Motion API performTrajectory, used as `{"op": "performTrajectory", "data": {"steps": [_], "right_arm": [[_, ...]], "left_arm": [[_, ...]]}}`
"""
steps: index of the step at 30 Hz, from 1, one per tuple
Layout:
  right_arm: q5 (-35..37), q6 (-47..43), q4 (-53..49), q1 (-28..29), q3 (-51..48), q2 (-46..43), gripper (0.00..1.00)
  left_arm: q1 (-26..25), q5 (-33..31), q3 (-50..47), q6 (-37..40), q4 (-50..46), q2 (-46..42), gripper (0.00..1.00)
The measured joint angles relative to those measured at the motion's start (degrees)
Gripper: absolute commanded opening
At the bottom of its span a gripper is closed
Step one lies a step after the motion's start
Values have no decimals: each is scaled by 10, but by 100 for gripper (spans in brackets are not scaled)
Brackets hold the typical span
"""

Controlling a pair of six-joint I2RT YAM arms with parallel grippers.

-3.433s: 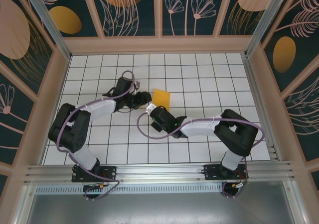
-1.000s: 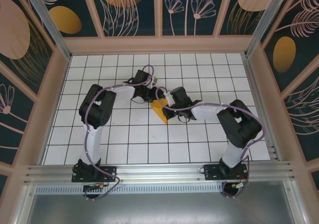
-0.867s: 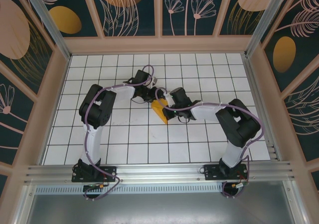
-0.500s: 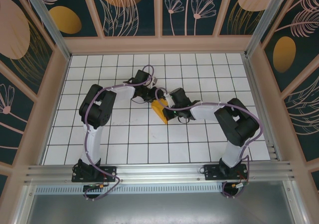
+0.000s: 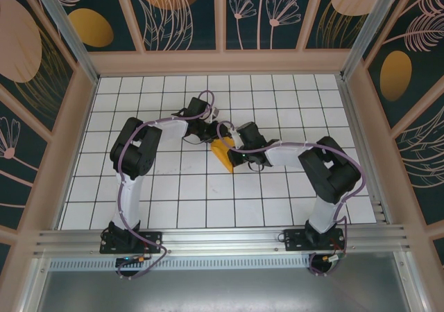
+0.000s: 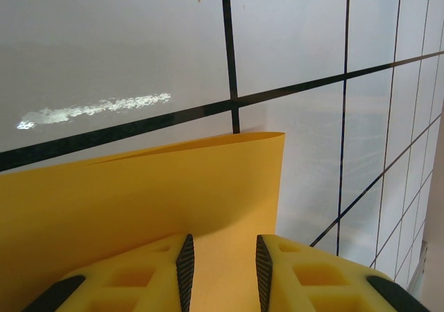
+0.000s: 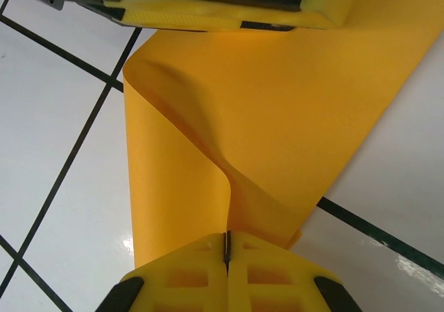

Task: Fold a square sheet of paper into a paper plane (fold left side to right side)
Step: Third fold the triangle at the center of the table.

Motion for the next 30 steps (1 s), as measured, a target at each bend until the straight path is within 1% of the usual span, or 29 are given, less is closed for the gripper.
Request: {"op": "performTrajectory", "data": {"steps": [22,30], "right_arm": [[3,0,-14,0,13,15,0],[3,0,-15,-1,13,15,0]], "left_arm": [[0,0,0,0,0,0,33],[-3,-2,10,8,-13,-1,41]]}}
